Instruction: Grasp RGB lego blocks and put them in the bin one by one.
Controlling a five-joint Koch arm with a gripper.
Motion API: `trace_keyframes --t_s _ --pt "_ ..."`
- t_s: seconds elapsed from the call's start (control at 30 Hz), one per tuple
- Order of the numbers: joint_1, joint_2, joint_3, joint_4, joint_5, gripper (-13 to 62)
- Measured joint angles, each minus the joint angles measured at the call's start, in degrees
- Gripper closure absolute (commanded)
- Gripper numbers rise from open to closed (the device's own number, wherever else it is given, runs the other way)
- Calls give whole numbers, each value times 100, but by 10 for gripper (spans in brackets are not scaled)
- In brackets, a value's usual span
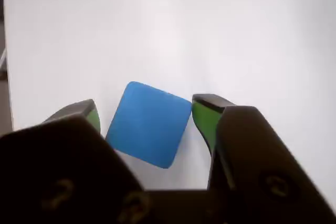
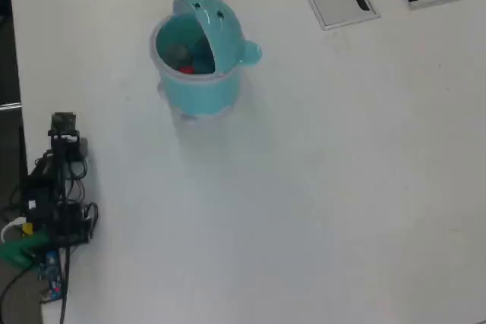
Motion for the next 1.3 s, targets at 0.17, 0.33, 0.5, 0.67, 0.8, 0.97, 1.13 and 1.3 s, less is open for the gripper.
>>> trace_keyframes --t_s 0.17,0.33,0.5,0.67,0.8,0.97,1.13,1.3 --pt "-44 0 0 -9 0 171" --pt "-70 -141 44 -79 0 174" --pt "-88 -290 158 -158 0 200" --pt "-79 -308 185 -167 0 251" --pt "-53 -308 185 -176 9 299" --pt "-44 -281 202 -272 167 370" --pt "9 -79 220 -281 316 390" --pt "290 439 193 -281 431 395"
